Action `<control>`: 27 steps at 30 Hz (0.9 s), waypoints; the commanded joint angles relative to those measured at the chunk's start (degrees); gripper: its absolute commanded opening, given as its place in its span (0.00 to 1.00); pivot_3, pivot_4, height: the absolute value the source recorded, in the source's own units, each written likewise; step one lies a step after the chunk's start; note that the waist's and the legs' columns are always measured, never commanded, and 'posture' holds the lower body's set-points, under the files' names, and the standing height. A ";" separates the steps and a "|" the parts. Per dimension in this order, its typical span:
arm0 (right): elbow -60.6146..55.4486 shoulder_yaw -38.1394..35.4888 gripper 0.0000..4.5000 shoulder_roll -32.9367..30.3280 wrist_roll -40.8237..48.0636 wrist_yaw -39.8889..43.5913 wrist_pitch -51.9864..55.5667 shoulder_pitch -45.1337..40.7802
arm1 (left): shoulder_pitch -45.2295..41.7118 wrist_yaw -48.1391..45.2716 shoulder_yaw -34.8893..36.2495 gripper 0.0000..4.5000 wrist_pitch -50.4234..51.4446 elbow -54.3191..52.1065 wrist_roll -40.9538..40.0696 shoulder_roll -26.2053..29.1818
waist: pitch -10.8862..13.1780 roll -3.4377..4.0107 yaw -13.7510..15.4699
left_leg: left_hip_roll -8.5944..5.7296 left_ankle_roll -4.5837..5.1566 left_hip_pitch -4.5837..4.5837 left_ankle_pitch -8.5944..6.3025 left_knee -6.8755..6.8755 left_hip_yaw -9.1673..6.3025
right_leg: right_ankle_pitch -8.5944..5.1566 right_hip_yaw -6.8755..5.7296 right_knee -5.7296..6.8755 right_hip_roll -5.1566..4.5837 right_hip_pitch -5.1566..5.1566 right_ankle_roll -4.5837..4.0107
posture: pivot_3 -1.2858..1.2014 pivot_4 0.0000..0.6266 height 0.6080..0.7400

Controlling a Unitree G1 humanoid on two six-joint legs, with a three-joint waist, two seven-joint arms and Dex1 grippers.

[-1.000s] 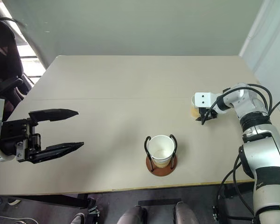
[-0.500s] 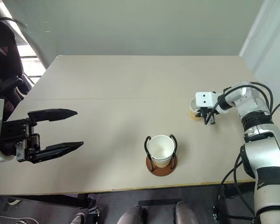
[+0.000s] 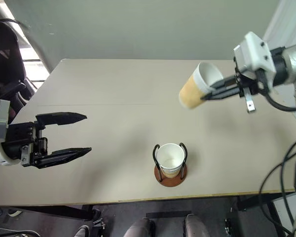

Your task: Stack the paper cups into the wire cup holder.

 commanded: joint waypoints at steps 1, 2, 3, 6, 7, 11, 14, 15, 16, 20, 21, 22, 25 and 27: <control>-9.88 -3.00 0.01 -0.96 7.69 -0.06 7.28 1.71 | -2.46 -0.87 -1.70 1.00 -1.62 1.09 0.84 1.02 | 0.02 -0.04 -0.03 | 0.00 -0.11 0.09 0.07 0.00 0.00 | -0.05 0.07 0.03 0.04 0.07 -0.02 | 0.52 0.24 1.00; -11.68 -3.06 0.01 -0.59 8.11 -0.70 8.46 2.47 | -3.04 -1.00 -2.28 1.00 -1.73 1.39 0.98 0.98 | 0.03 -0.05 -0.10 | -0.01 -0.13 0.16 0.08 -0.01 0.00 | -0.05 0.15 0.05 0.10 0.09 -0.03 | 0.52 0.24 1.00; -13.48 -2.47 0.01 -0.15 7.48 -1.80 9.02 3.47 | -3.58 -1.19 -2.82 1.00 -1.81 1.67 1.12 0.95 | 0.02 -0.06 -0.14 | -0.01 -0.13 0.22 0.08 -0.01 0.00 | -0.05 0.25 0.08 0.15 0.10 -0.03 | 0.52 0.24 1.00; -16.57 -0.31 0.01 1.48 3.69 -4.96 8.88 5.78 | -4.52 -1.75 -3.72 1.00 -2.02 2.33 1.56 0.92 | 0.02 -0.08 -0.23 | 0.05 -0.12 0.44 0.07 -0.05 -0.01 | 0.02 0.43 0.13 0.31 0.19 -0.13 | 0.52 0.24 1.00; -17.35 0.30 0.01 2.13 2.72 -5.71 8.77 6.44 | -4.80 -1.84 -3.93 1.00 -2.04 2.54 1.66 0.96 | 0.02 -0.08 -0.24 | 0.06 -0.11 0.47 0.07 -0.08 -0.01 | 0.03 0.44 0.15 0.32 0.18 -0.16 | 0.52 0.24 1.00; -19.08 1.83 0.01 4.05 0.65 -7.19 8.73 8.02 | -4.97 -2.36 -3.84 1.00 -1.93 2.78 1.85 1.20 | 0.02 -0.08 -0.23 | 0.12 -0.08 0.46 0.05 -0.11 -0.01 | 0.10 0.43 0.18 0.36 0.14 -0.23 | 0.52 0.24 1.00; -19.70 2.72 0.01 4.76 -0.88 -7.17 7.94 8.93 | -4.55 -2.40 -3.36 1.00 -1.78 2.54 1.96 1.20 | 0.01 -0.08 -0.22 | 0.13 -0.03 0.44 0.02 -0.12 0.00 | 0.10 0.43 0.16 0.37 0.12 -0.22 | 0.52 0.24 1.00; -20.09 2.83 0.01 5.04 -0.73 -7.02 8.05 9.17 | -4.30 -2.33 -3.06 1.00 -1.67 2.37 1.95 1.19 | 0.01 -0.09 -0.22 | 0.13 -0.02 0.42 0.01 -0.12 0.00 | 0.09 0.43 0.14 0.37 0.11 -0.22 | 0.52 0.24 1.00; -20.39 2.93 0.01 5.34 -0.60 -6.98 8.24 9.33 | -4.07 -2.24 -2.81 1.00 -1.57 2.21 1.92 1.17 | 0.01 -0.09 -0.22 | 0.13 0.01 0.41 0.00 -0.12 0.00 | 0.09 0.42 0.13 0.37 0.11 -0.22 | 0.52 0.24 1.00; -20.46 3.58 0.01 6.23 -1.34 -6.77 7.90 10.00 | -2.94 -2.10 -1.68 1.00 -1.23 1.58 1.81 1.31 | 0.00 -0.10 -0.22 | 0.14 0.04 0.40 -0.03 -0.12 0.02 | 0.08 0.42 0.09 0.39 0.08 -0.19 | 0.52 0.24 1.00; -20.41 3.70 0.01 6.25 -1.56 -6.57 7.74 10.28 | -2.71 -2.09 -1.28 1.00 -1.10 1.52 1.79 1.47 | 0.00 -0.10 -0.22 | 0.17 0.05 0.39 -0.03 -0.12 0.02 | 0.07 0.42 0.09 0.41 0.08 -0.18 | 0.52 0.24 1.00; -20.46 3.79 0.01 6.24 -1.72 -6.38 7.62 10.56 | -2.51 -2.10 -0.93 1.00 -1.03 1.51 1.83 1.61 | 0.00 -0.10 -0.22 | 0.18 0.05 0.38 -0.03 -0.12 0.02 | 0.06 0.41 0.09 0.42 0.08 -0.17 | 0.52 0.24 1.00; -20.96 4.00 0.01 6.45 -1.99 -6.18 7.55 11.41 | -1.99 -2.14 -0.13 1.00 -0.89 1.50 1.90 1.94 | 0.00 -0.11 -0.22 | 0.21 0.05 0.38 -0.03 -0.12 0.02 | 0.06 0.41 0.08 0.44 0.08 -0.17 | 0.52 0.24 1.00; -20.95 4.46 0.01 6.72 -2.68 -6.19 7.10 11.98 | -1.80 -2.10 0.10 1.00 -0.85 1.42 1.78 2.09 | 0.00 -0.11 -0.22 | 0.21 0.05 0.39 -0.03 -0.12 0.03 | 0.06 0.41 0.08 0.44 0.08 -0.17 | 0.52 0.24 1.00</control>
